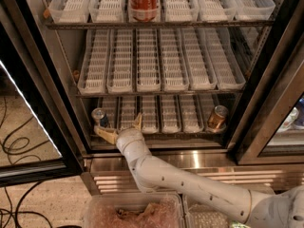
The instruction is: Pick redbull can from bottom shelf of fridge
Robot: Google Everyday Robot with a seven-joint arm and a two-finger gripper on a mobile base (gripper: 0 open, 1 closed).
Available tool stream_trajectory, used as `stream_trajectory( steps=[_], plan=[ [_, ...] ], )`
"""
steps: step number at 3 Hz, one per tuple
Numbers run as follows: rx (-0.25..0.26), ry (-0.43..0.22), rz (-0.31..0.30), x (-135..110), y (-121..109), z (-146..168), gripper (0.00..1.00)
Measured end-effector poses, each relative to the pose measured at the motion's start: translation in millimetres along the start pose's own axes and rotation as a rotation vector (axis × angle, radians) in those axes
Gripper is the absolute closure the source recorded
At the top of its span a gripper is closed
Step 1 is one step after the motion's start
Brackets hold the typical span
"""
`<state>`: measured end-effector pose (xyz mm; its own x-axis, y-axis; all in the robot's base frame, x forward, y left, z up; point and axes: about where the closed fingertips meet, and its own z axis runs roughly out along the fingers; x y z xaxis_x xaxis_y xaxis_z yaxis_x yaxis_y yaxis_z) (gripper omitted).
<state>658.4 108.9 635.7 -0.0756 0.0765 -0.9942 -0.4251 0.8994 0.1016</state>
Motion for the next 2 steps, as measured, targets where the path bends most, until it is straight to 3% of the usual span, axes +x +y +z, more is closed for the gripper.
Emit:
stream_trajectory(
  steps=[1, 2],
  plan=[
    [0.061, -0.016, 0.041, 14.8, 12.4, 11.7, 0.00],
    [0.110, -0.014, 0.043, 17.1, 0.8, 11.0, 0.00]
  ],
)
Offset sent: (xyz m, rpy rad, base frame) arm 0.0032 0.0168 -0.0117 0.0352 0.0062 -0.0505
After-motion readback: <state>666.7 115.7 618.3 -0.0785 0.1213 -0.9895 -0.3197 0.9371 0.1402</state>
